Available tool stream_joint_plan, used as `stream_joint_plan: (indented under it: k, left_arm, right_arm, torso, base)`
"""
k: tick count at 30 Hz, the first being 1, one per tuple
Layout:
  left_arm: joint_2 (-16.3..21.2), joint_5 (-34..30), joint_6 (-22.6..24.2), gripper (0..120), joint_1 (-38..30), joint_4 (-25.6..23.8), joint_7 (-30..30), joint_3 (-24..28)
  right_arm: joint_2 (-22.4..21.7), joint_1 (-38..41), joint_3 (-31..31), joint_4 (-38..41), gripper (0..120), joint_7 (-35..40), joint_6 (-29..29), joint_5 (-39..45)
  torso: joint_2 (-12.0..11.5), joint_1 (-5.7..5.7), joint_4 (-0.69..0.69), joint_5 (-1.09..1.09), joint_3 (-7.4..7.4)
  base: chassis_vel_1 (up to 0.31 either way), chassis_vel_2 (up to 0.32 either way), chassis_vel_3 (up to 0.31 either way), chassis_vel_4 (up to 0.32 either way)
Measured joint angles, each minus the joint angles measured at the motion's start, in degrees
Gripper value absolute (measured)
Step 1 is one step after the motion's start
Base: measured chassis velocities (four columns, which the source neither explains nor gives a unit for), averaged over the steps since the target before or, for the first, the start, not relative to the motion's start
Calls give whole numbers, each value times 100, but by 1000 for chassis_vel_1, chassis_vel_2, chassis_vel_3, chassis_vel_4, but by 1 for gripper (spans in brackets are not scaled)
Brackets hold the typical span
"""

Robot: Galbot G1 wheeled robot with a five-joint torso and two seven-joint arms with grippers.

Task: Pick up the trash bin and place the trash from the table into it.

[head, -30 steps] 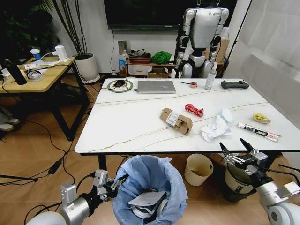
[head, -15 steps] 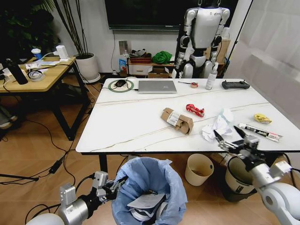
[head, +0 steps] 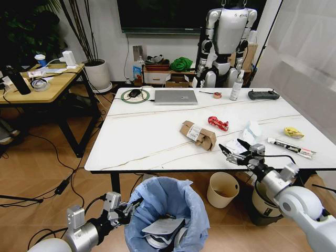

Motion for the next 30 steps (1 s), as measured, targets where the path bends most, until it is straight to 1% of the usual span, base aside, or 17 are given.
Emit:
stream_joint_plan:
  k: [7,9,11,14,21,24,29,30]
  left_arm:
    - [-35,0,6,0,1,21,-3,-10]
    - [-37,-1,8,0,0,22,-4,-10]
    - [-41,0,12,0,-6,25,-7,-10]
    - [-41,0,13,0,0,28,-8,-10]
    - [-45,3,13,0,-1,48,-8,-10]
    - [-41,2,13,0,-16,53,-8,-9]
    - [-26,-13,13,0,-71,71,-7,9]
    - [-26,-15,13,0,-76,75,-7,13]
  right_arm:
    - [-30,761,-710,-452,100,-55,-4,129]
    - [-16,806,-764,-477,100,-56,-5,132]
    - [50,963,-947,-605,100,-61,-7,134]
    - [111,1126,-1118,-811,100,-102,-2,134]
    - [186,1364,-1325,-1183,100,-208,15,105]
    - [198,1427,-1368,-1308,94,-237,11,89]
    - [191,1502,-1404,-1565,74,-346,7,57]
    - [192,1503,-1405,-1578,69,-355,7,56]
  torso:
    - [0,0,0,-1,0]
    - [0,0,-1,-2,0]
    - [0,0,-1,1,0]
    - [0,0,0,-1,0]
    - [0,0,0,0,0]
    - [0,-1,0,0,-1]
    - [0,-1,-1,0,0]
    - [0,-1,-1,0,-1]
  base:
    - [0,0,0,0]
    - [0,0,0,0]
    - [0,0,0,0]
    - [0,0,0,0]
    - [0,0,0,0]
    - [0,0,0,0]
    - [0,0,0,0]
    - [0,0,0,0]
